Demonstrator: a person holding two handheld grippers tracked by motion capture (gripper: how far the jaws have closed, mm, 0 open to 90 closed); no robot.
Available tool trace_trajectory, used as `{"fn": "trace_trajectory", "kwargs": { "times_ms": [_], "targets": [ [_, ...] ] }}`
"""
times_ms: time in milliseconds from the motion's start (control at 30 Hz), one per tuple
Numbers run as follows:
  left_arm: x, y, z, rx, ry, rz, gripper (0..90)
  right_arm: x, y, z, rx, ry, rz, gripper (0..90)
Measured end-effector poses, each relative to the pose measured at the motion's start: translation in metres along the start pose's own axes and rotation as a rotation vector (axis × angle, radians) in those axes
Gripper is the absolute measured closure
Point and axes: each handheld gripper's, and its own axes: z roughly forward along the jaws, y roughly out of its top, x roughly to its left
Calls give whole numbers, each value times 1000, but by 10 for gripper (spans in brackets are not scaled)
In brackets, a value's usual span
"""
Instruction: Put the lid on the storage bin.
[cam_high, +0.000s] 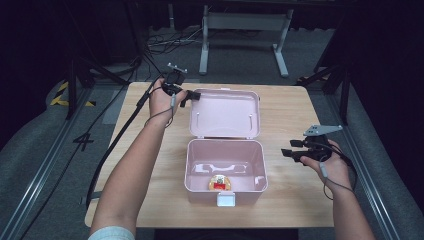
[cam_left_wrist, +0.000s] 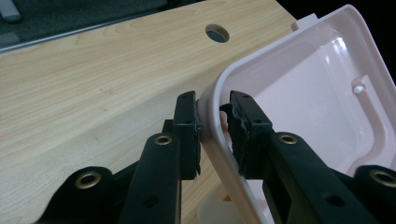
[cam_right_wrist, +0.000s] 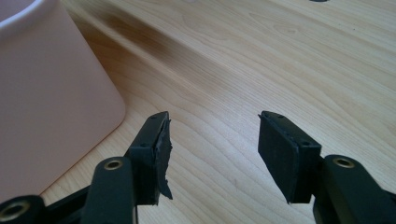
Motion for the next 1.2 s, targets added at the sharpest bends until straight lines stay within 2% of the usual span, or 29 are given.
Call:
{"fn": "trace_trajectory", "kwargs": {
  "times_ms": [300, 733, 900, 1033, 1200],
  "targets": [
    [-13, 4, -17, -33, 28, 56, 753, 1, 3, 1, -19, 16, -3, 482],
    [-30, 6, -44, -99, 13, 108, 762, 8, 9, 0, -63, 44, 0, 539],
    [-38, 4, -55, -121, 6, 133, 764, 9, 9, 0, -53, 80, 34, 558],
    [-45, 3, -63, -136, 0, 159, 763, 12, 11, -1, -44, 79, 22, 558],
    [-54, -2, -71, -155, 26, 201, 761, 17, 14, -2, -39, 85, 9, 558]
  ]
}}
